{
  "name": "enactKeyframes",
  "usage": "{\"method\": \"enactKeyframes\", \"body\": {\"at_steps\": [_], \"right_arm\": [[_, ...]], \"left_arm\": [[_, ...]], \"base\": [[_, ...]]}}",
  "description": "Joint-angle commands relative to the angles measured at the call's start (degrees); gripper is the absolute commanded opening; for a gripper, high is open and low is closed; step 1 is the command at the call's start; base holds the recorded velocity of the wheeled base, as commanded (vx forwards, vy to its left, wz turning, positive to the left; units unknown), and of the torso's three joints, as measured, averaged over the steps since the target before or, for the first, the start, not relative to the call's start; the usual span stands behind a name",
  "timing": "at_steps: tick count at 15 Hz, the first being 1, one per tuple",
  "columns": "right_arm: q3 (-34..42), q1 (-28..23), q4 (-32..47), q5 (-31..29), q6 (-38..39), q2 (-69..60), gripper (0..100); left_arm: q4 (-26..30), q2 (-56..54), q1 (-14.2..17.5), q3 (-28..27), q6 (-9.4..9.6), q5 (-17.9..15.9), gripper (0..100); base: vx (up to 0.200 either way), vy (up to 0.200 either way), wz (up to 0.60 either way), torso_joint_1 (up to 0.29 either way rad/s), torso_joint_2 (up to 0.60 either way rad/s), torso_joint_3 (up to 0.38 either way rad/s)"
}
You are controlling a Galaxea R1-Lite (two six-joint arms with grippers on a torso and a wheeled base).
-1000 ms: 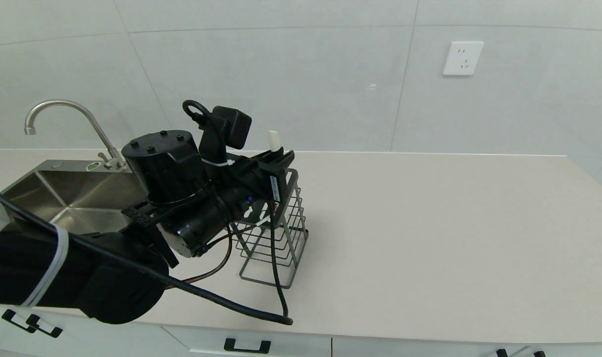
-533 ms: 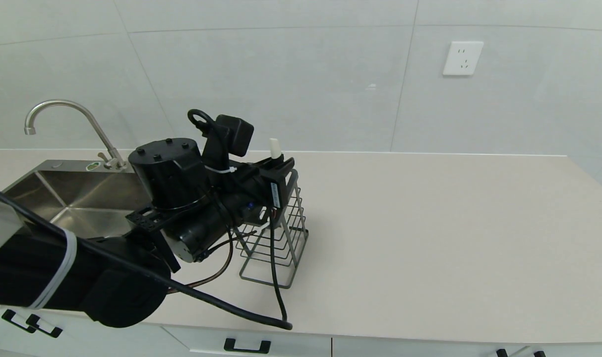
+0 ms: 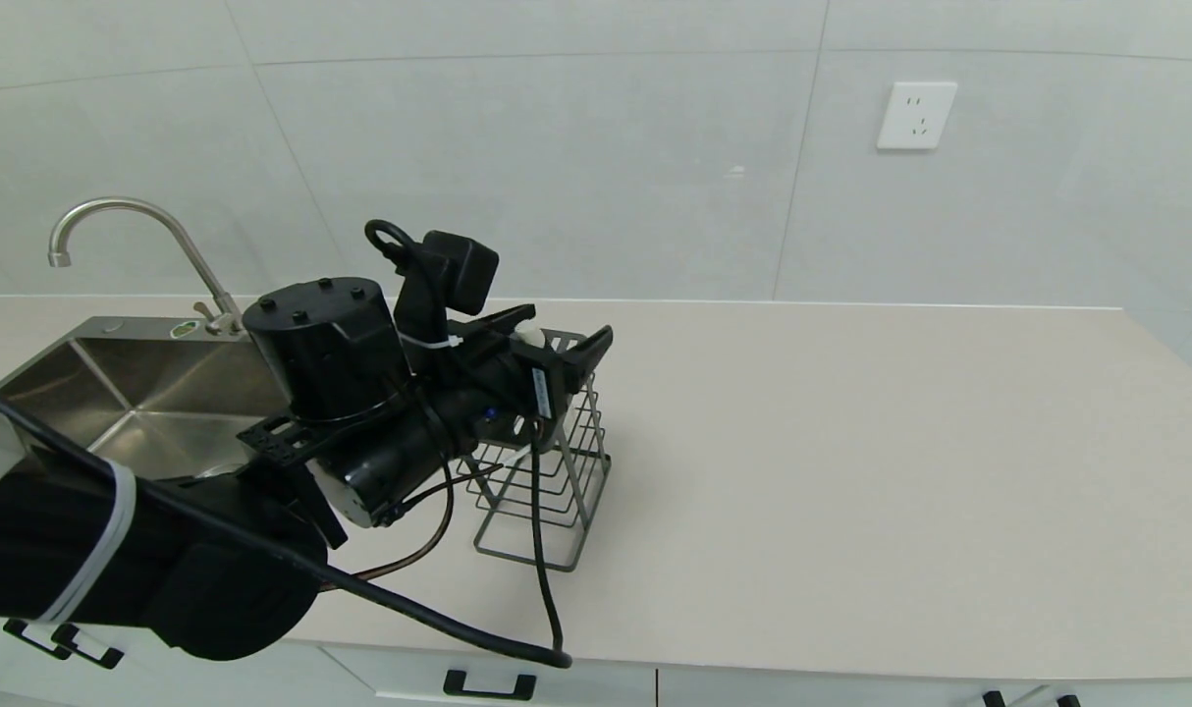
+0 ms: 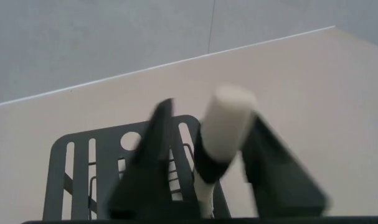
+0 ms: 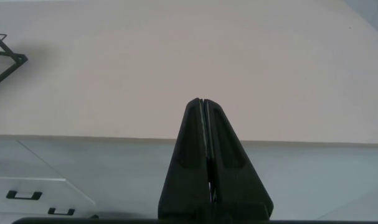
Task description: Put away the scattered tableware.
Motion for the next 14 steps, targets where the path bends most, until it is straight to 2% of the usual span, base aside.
{"method": "enactKeyframes", "body": {"at_steps": [1, 5, 8, 10, 11, 13, 14], "right_arm": [[-0.1, 0.0, 0.0, 0.0, 0.0, 0.1, 0], [-0.1, 0.0, 0.0, 0.0, 0.0, 0.1, 0], [0.0, 0.0, 0.0, 0.0, 0.1, 0.1, 0], [0.0, 0.0, -0.1, 0.0, 0.1, 0.1, 0], [0.0, 0.0, 0.0, 0.0, 0.1, 0.1, 0], [0.0, 0.0, 0.0, 0.0, 0.1, 0.1, 0], [-0.1, 0.0, -0.1, 0.0, 0.1, 0.1, 0]], "left_arm": [[-0.3, -0.4, 0.0, 0.1, 0.00, 0.1, 100], [-2.0, -2.6, 0.0, 2.2, 0.00, -0.1, 100], [-2.7, -19.6, -0.3, 9.5, 0.44, -1.6, 100], [-0.3, -33.6, -0.1, 15.3, 0.62, -1.6, 100], [2.5, -39.8, 0.7, 18.7, 0.62, -1.6, 100], [6.7, -49.3, 5.4, 26.9, 2.46, -1.7, 100], [10.0, -57.5, 9.8, 35.5, 3.96, -1.7, 100]], "base": [[0.000, 0.000, 0.00, 0.000, 0.00, 0.000], [0.000, 0.000, 0.00, 0.000, 0.00, 0.000], [0.000, 0.000, 0.00, 0.000, 0.00, 0.000], [0.000, 0.000, 0.00, 0.000, 0.00, 0.000], [0.000, 0.000, 0.00, 0.000, 0.00, 0.000], [0.000, 0.000, 0.00, 0.000, 0.00, 0.000], [0.000, 0.000, 0.00, 0.000, 0.00, 0.000]]}}
